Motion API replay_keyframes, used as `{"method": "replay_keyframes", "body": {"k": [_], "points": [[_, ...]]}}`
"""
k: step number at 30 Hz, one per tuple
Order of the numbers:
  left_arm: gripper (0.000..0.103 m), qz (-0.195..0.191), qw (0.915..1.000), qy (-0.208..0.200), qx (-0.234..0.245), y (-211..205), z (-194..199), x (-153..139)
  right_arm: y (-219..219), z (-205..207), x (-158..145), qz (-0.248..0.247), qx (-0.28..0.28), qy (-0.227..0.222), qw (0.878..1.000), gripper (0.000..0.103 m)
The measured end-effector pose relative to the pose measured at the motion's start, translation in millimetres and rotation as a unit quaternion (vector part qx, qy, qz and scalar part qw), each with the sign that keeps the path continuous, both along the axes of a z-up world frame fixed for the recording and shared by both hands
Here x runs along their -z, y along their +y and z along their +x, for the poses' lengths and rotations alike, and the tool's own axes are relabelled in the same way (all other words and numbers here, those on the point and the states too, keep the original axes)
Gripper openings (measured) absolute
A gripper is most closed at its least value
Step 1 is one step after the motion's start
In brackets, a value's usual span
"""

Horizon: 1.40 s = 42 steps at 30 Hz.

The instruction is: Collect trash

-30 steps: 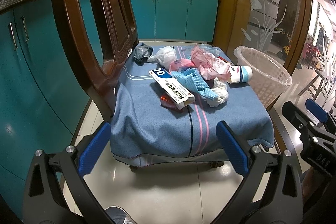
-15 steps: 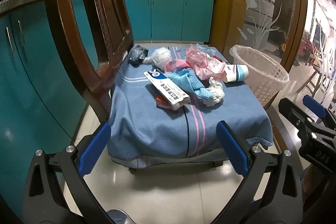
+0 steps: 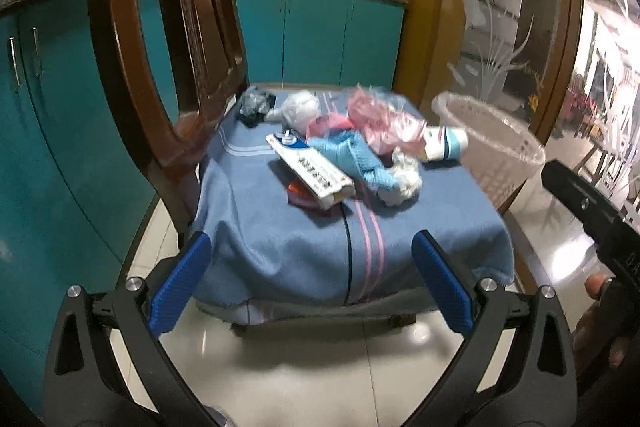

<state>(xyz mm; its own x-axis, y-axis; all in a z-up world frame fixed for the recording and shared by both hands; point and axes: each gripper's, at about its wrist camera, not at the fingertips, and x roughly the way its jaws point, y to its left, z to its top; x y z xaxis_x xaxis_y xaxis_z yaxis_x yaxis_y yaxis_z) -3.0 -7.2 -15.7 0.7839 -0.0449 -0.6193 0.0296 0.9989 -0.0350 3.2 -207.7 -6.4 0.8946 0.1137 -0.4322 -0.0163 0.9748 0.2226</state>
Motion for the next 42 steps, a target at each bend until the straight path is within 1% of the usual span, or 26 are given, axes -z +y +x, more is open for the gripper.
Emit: {"method": "replay_keyframes", "body": {"k": [2, 4, 6, 8, 11, 13, 18, 21, 24, 26, 27, 28, 29, 30, 33, 34, 36, 38, 39, 42], "points": [[0.100, 0.027, 0.9996, 0.000, -0.008, -5, 5, -1, -1, 4, 1, -0.005, -0.004, 0.016, 1.000, 0.101], [0.100, 0.035, 0.9992, 0.003, -0.018, -7, 11, 0, -3, 7, 1, 0.006, -0.012, 0.029, 0.999, 0.100], [0.100, 0.010, 0.9995, 0.029, -0.011, -7, 26, 4, -6, 8, 1, 0.018, -0.014, 0.034, 0.999, 0.100], [0.100, -0.002, 0.9991, 0.041, -0.013, -9, 40, 9, -9, 9, 1, 0.024, -0.013, 0.038, 0.999, 0.100], [0.100, -0.002, 0.9991, 0.037, -0.021, -17, 60, 15, -10, 12, 2, 0.030, -0.019, 0.044, 0.998, 0.100], [0.100, -0.004, 0.9987, 0.038, -0.035, -20, 76, 20, -10, 14, 3, 0.029, -0.022, 0.047, 0.998, 0.100], [0.099, -0.008, 0.9962, 0.062, -0.060, -23, 116, 40, -10, 18, 6, 0.028, -0.031, 0.053, 0.998, 0.100], [0.099, 0.001, 0.9951, 0.070, -0.070, -24, 131, 51, -11, 21, 9, 0.029, -0.034, 0.058, 0.997, 0.100], [0.092, 0.005, 0.9944, 0.076, -0.073, -25, 142, 59, -13, 25, 11, 0.030, -0.036, 0.064, 0.997, 0.100], [0.083, 0.006, 0.9939, 0.084, -0.071, -23, 148, 65, -15, 27, 14, 0.035, -0.035, 0.071, 0.996, 0.100], [0.072, 0.001, 0.9937, 0.089, -0.067, -22, 149, 67, -15, 28, 15, 0.037, -0.036, 0.073, 0.996, 0.100], [0.053, -0.004, 0.9936, 0.096, -0.060, -21, 152, 70, -15, 29, 15, 0.038, -0.035, 0.076, 0.996, 0.100], [0.049, -0.005, 0.9936, 0.099, -0.054, -21, 154, 72, -15, 30, 15, 0.035, -0.038, 0.076, 0.996, 0.100], [0.048, -0.002, 0.9944, 0.096, -0.045, -21, 153, 71, -13, 31, 15, 0.031, -0.041, 0.076, 0.996, 0.100], [0.045, -0.013, 0.9958, 0.087, -0.028, -15, 142, 60, -3, 43, 10, 0.000, -0.068, 0.076, 0.995, 0.100], [0.043, -0.013, 0.9968, 0.076, -0.025, -11, 135, 52, 5, 51, 7, -0.019, -0.085, 0.078, 0.993, 0.100], [0.041, -0.017, 0.9980, 0.058, -0.021, -4, 122, 34, 16, 62, 2, -0.041, -0.108, 0.078, 0.990, 0.100], [0.037, -0.016, 0.9995, 0.025, -0.013, 9, 102, 7, 28, 77, 1, -0.047, -0.129, 0.078, 0.987, 0.100], [0.031, -0.014, 0.9998, 0.012, -0.011, 13, 95, -3, 35, 84, 1, -0.049, -0.139, 0.081, 0.986, 0.100], [0.031, -0.011, 0.9994, -0.032, -0.009, 31, 78, -35, 66, 114, 10, -0.066, -0.181, 0.103, 0.976, 0.100]]}}
